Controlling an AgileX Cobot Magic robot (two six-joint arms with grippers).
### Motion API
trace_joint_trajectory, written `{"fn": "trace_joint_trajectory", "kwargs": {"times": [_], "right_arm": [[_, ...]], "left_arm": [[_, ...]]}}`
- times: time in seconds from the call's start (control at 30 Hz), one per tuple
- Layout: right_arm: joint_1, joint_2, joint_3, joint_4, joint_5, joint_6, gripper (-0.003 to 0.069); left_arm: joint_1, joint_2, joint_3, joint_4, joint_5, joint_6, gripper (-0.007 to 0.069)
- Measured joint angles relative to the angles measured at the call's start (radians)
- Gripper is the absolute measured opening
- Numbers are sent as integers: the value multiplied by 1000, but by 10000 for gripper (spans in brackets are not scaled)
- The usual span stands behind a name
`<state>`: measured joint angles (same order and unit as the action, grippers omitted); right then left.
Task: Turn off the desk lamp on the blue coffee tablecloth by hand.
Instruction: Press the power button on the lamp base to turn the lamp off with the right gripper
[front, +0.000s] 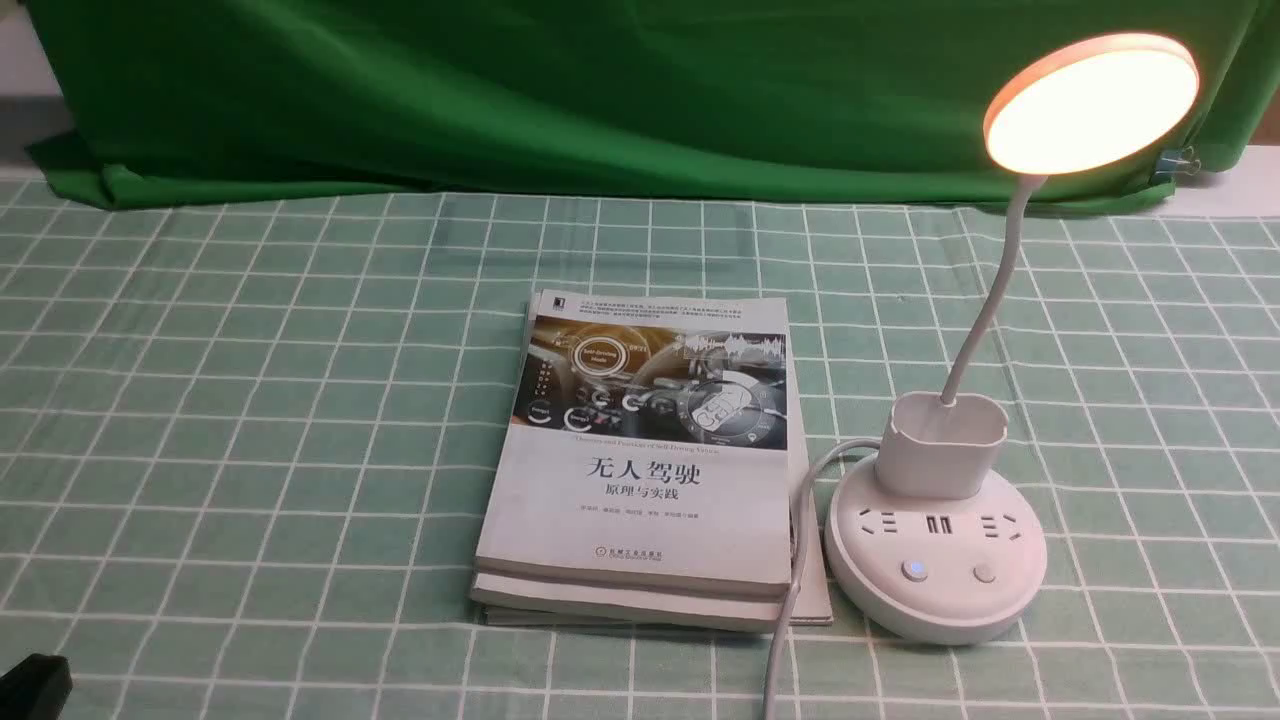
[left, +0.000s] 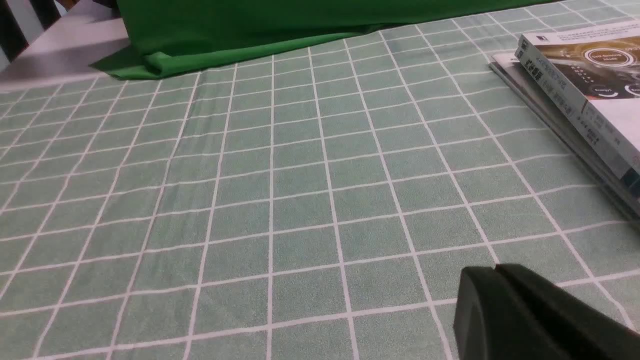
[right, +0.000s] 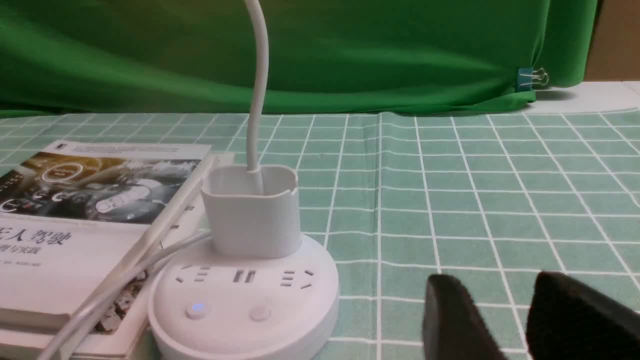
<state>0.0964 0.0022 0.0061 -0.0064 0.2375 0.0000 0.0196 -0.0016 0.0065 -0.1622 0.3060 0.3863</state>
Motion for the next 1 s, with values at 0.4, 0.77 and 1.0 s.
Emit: {"fn": "trace_joint_trajectory", "kwargs": {"times": [0.4, 0.77, 1.0], "right_arm": [[0, 0, 0, 0, 0, 0, 242], [0, 0, 0, 0, -7, 0, 242], [0, 0, 0, 129, -145, 238, 242]], "left_arm": [[0, 0, 0, 0, 0, 0, 0], [0, 0, 0, 0, 0, 0, 0], [0, 0, 0, 0, 0, 0, 0]]}}
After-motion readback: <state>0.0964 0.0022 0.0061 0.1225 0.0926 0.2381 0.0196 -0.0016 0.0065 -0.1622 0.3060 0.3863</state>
